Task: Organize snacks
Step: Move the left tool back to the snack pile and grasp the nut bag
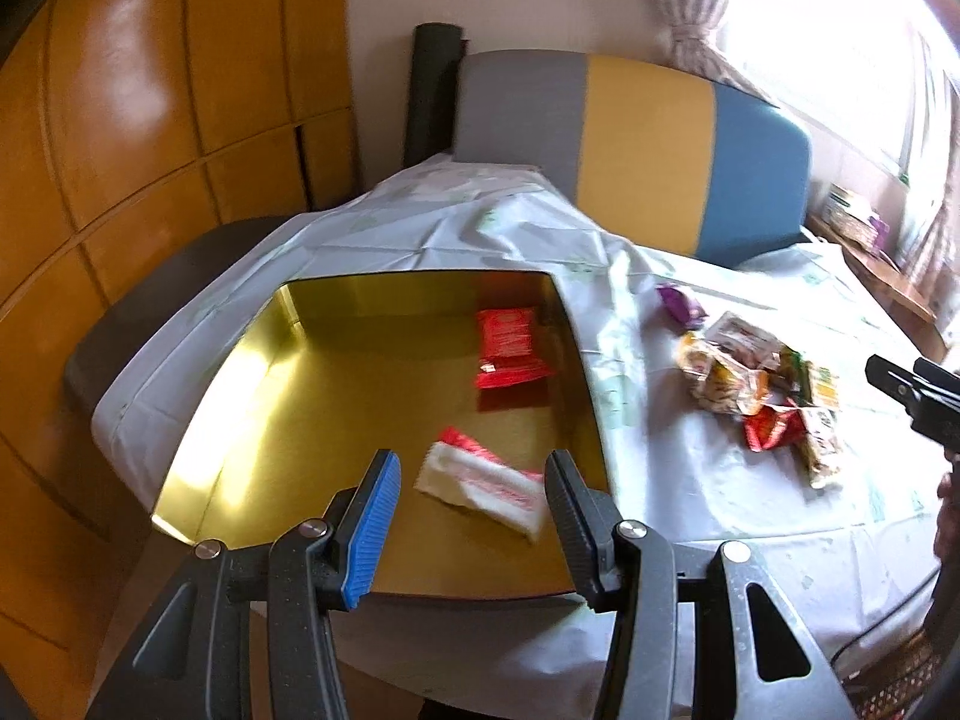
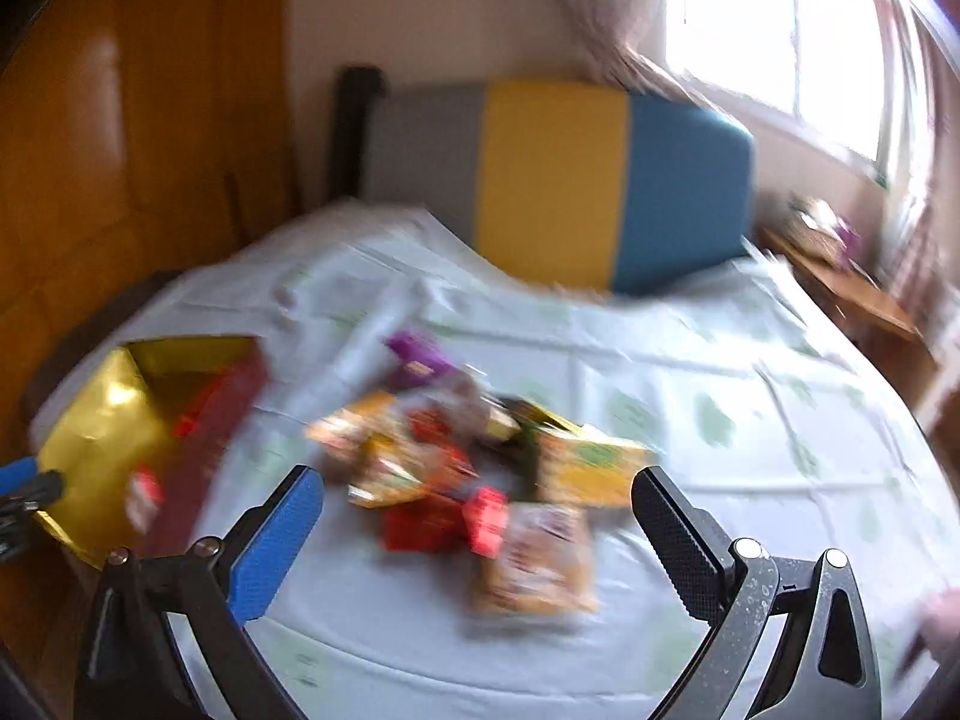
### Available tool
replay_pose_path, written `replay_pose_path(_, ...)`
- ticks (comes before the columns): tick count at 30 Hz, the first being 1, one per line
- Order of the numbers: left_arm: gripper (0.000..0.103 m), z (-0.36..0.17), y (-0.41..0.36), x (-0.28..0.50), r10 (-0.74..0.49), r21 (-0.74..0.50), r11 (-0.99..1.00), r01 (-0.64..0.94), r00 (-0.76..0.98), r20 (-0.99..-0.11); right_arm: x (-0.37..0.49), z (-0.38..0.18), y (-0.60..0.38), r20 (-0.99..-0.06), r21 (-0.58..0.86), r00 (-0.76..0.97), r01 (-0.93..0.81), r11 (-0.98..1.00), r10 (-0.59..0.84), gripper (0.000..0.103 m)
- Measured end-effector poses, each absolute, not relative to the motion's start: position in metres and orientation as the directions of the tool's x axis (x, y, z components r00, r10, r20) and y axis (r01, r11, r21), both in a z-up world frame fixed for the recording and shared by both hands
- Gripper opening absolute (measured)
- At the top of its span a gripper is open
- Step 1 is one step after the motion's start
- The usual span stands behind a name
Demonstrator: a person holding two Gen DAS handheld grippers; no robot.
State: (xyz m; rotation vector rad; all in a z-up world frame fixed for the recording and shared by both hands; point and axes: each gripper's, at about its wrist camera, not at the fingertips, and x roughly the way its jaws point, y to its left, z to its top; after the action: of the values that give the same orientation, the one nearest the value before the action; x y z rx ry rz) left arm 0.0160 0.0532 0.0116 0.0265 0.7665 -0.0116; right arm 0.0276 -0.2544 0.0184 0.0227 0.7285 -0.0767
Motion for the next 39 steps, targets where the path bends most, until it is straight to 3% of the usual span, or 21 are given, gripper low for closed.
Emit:
replay_pose_path(13, 0.051, 0.023, -0.027, 0.038, -0.195, -0.027, 0.964, 0.265, 0.629, -0.753, 0.039, 0.005, -0.358, -0.761, -0.011, 0.643, 0.115, 0.993, -0.083, 0.103)
replay_pose_path(18, 0.051, 0.008, -0.067, 0.065, -0.243, -0.079, 0.948, 0.307, 0.542, -0.805, 0.046, -0.011, -0.373, -0.791, 0.079, 0.611, 0.15, 0.986, -0.03, 0.103)
replay_pose_path(24, 0.051, -0.022, -0.09, 0.113, -0.285, -0.213, 0.954, 0.211, 0.414, -0.864, 0.045, -0.007, -0.384, -0.773, 0.185, 0.633, 0.16, 0.97, 0.043, 0.103)
replay_pose_path(31, 0.067, -0.05, -0.1, 0.158, -0.313, -0.319, 0.947, 0.047, 0.368, -0.876, 0.047, -0.006, -0.381, -0.777, 0.191, 0.627, 0.153, 0.969, 0.054, 0.103)
replay_pose_path(33, 0.073, -0.055, -0.101, 0.168, -0.306, -0.327, 0.945, 0.007, 0.368, -0.878, 0.047, -0.006, -0.381, -0.777, 0.19, 0.626, 0.149, 0.97, 0.057, 0.103)
replay_pose_path(39, 0.074, -0.067, -0.104, 0.194, -0.277, -0.315, 0.948, -0.05, 0.357, -0.892, 0.047, -0.006, -0.379, -0.782, 0.183, 0.621, 0.14, 0.973, 0.058, 0.103)
